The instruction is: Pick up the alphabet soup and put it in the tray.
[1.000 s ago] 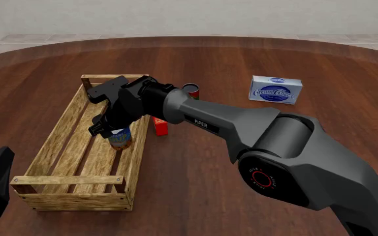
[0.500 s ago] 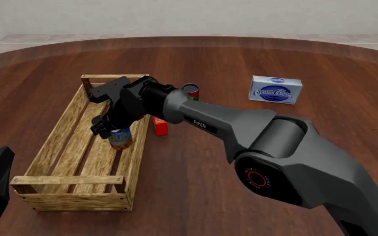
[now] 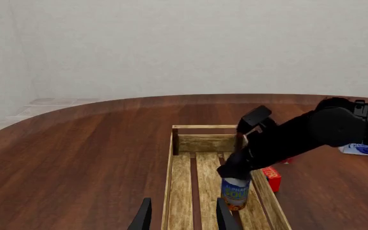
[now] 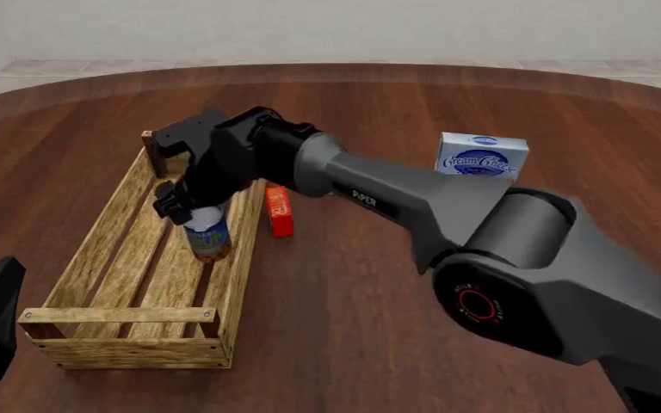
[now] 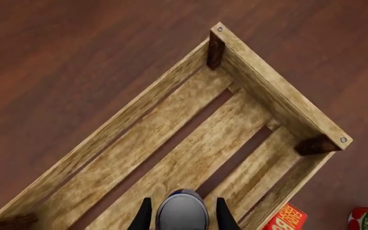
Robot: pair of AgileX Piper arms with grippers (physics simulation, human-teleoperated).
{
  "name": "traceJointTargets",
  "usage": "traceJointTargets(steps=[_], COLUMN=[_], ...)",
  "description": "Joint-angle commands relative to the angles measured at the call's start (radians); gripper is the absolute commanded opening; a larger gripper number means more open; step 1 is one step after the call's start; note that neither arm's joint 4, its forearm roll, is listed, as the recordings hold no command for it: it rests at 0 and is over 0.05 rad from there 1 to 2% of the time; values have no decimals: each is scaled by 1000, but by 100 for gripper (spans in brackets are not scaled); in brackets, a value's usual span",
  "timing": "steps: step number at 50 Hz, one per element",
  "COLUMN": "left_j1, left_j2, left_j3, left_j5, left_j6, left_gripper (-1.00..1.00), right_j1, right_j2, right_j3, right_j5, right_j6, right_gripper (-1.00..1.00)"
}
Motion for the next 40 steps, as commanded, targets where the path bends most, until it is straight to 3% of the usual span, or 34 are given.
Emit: traceJointTargets(steps=[1,12,23,40], left_j1=[0,0,0,0], left_j2=[0,0,0,0], left_j3=[0,0,0,0], left_j5=[0,0,0,0], left_j6=[0,0,0,0], left_gripper=[100,100,100,100], right_j1=[-3,-14,-7,4], right_j2=[-114,-209,-323,-579], right_j3=[66,116,157,327], right_j5=[2,13,40,24], right_j6=[-23,-76,-91,-136], right_gripper=[100,100,100,100])
